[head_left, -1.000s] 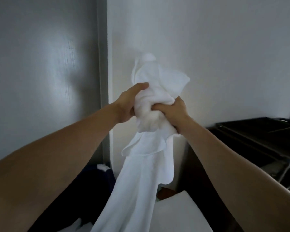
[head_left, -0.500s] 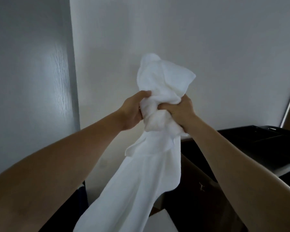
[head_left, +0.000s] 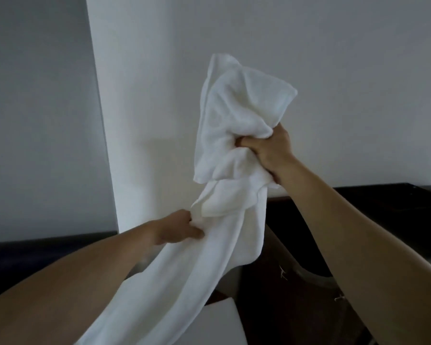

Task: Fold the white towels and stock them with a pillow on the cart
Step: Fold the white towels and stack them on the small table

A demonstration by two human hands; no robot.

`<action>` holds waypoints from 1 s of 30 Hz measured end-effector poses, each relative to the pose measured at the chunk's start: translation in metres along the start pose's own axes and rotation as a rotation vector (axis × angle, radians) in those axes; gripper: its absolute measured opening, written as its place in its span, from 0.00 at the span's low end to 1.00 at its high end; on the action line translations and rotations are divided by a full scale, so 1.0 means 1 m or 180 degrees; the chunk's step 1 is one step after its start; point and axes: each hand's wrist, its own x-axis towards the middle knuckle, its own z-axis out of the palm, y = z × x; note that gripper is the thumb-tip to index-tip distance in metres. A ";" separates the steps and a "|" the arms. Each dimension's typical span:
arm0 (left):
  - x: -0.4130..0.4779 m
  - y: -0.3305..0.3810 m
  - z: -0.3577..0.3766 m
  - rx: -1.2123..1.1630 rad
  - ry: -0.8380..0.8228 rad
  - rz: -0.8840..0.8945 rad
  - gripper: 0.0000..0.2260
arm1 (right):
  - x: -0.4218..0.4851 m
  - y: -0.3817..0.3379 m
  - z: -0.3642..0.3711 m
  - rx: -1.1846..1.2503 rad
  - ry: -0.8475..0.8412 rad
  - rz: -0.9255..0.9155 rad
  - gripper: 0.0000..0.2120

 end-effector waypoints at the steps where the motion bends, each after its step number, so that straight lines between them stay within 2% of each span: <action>1: 0.002 0.007 -0.003 -0.0081 0.0099 0.0041 0.14 | 0.003 0.001 -0.005 -0.0015 0.0029 -0.0005 0.26; 3: 0.002 0.027 -0.017 -0.0485 0.0400 0.0194 0.10 | 0.009 0.006 -0.017 -0.0106 0.0094 0.0000 0.26; 6: 0.002 0.067 -0.041 -0.1222 0.1058 0.0422 0.10 | 0.007 0.019 -0.033 -0.0155 0.0152 0.0038 0.21; 10: 0.010 0.113 -0.065 -0.1372 0.1707 0.0872 0.05 | 0.004 0.023 -0.047 0.0381 0.0440 0.0218 0.22; 14: 0.017 0.123 -0.076 -0.1483 0.1867 0.0993 0.10 | 0.011 0.006 -0.060 0.0640 0.0633 0.0205 0.27; 18: 0.017 0.080 -0.060 -0.0868 0.1497 0.0884 0.08 | 0.000 0.018 -0.049 0.0420 0.0426 0.0242 0.27; 22: 0.006 0.009 -0.034 -0.0392 0.1078 0.0512 0.12 | -0.033 0.056 -0.016 0.0418 0.0148 0.0501 0.28; 23: 0.001 -0.007 -0.029 -0.0363 0.0743 0.0399 0.13 | -0.040 0.064 -0.010 0.0439 0.0062 0.0584 0.28; 26: -0.016 -0.037 -0.025 -0.0179 -0.0858 -0.0050 0.28 | -0.058 0.082 0.005 0.0646 -0.0251 0.0912 0.34; 27: -0.022 -0.041 -0.029 -0.0216 -0.1210 -0.0180 0.30 | -0.064 0.087 0.010 0.0741 -0.0338 0.1003 0.36; 28: -0.027 -0.044 -0.035 -0.0437 -0.1335 -0.0246 0.31 | -0.070 0.091 0.016 0.0804 -0.0413 0.1084 0.37; 30: -0.033 -0.046 -0.047 -0.1147 -0.1157 -0.0140 0.29 | -0.087 0.101 0.030 0.0848 -0.0550 0.1218 0.38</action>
